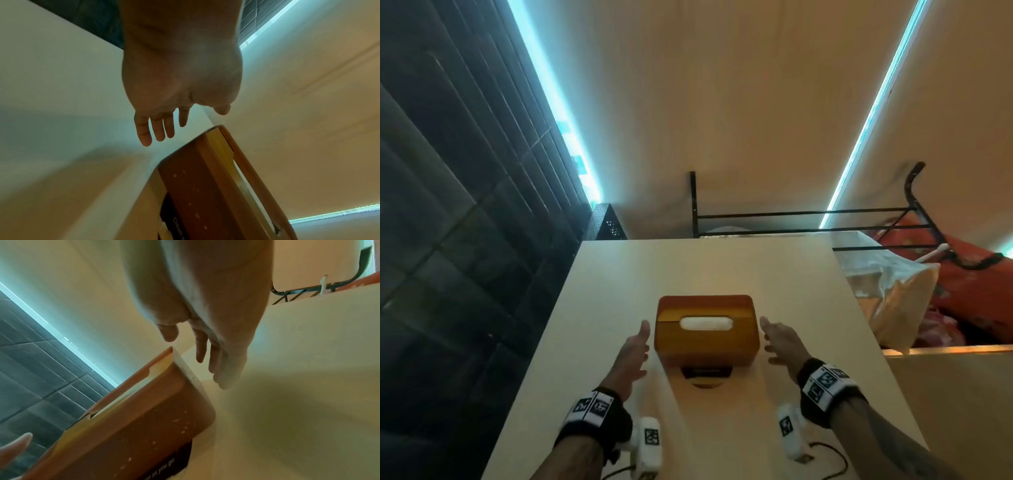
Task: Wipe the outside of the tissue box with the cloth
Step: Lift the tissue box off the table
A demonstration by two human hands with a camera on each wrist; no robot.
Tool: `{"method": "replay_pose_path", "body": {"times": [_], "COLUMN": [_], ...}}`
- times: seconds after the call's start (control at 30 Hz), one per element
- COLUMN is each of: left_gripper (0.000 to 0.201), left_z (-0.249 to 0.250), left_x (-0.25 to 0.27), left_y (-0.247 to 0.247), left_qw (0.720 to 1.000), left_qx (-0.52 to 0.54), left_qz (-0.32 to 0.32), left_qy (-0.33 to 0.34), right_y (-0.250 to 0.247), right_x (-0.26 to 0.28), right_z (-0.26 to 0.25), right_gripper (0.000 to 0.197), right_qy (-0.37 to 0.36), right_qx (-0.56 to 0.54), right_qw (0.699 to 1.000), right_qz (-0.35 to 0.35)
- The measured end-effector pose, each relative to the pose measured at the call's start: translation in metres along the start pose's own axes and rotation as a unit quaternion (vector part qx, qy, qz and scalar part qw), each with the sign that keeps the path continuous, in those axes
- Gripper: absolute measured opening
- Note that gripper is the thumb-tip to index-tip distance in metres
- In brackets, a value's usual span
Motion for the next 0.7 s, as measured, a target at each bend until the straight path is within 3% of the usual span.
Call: {"method": "replay_pose_path", "body": {"times": [0.1, 0.17, 0.3, 0.7], "left_gripper": [0.075, 0.062, 0.045, 0.046], "left_z": [-0.006, -0.008, -0.006, 0.0], "left_x": [-0.005, -0.006, -0.007, -0.003], "left_y": [0.011, 0.019, 0.026, 0.029], "left_qw": [0.999, 0.998, 0.996, 0.99], "left_qx": [0.032, 0.05, 0.08, 0.128], "left_qz": [-0.008, -0.022, -0.014, -0.047], "left_qy": [-0.035, -0.036, -0.037, 0.028], "right_y": [0.007, 0.015, 0.022, 0.019], "right_x": [-0.014, -0.021, -0.019, -0.017], "right_z": [0.007, 0.012, 0.014, 0.014], "right_gripper": [0.054, 0.059, 0.053, 0.036], "right_qy": [0.025, 0.031, 0.029, 0.022], "right_qx": [-0.029, -0.047, -0.095, -0.165], "right_qw": [0.999, 0.998, 0.994, 0.984], "right_qz": [0.0, -0.026, -0.045, -0.06]}}
Point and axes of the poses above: each hand's wrist, its own x-axis away from the middle knuckle, its own y-axis out of the palm, z = x × y, the point moved 5 cm from there along -x, towards the middle knuckle, and after that the axes turned 14 degrees about y, right-handed, at the moved point
